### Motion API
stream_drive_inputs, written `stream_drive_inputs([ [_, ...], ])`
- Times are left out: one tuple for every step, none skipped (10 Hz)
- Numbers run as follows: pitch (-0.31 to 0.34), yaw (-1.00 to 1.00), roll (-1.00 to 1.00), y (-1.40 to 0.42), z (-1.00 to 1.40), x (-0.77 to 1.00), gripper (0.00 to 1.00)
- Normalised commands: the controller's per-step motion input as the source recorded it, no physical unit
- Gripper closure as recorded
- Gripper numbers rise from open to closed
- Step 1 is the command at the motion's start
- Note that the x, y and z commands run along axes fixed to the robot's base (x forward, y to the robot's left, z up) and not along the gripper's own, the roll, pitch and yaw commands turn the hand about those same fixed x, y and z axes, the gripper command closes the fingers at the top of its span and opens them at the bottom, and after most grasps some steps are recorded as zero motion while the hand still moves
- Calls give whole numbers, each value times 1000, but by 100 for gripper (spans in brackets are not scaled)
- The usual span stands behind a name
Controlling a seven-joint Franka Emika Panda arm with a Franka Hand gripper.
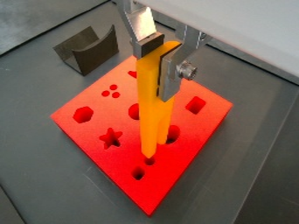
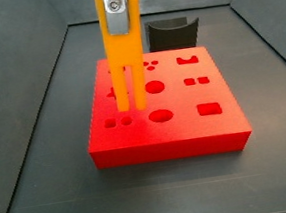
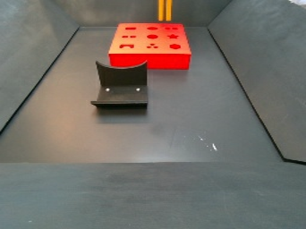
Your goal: Insert the square-circle object.
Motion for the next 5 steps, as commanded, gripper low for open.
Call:
stream_drive_inputs([
  [-3,0,0,0,-9,-80,100],
  [-39,-31,0,43,-189,-214,100],
  [-110,-49,-99,80,-389,-269,100],
  [-140,-54,-256,83,-406,-294,100],
  [-83,-14,-253,0,-194,-163,100],
])
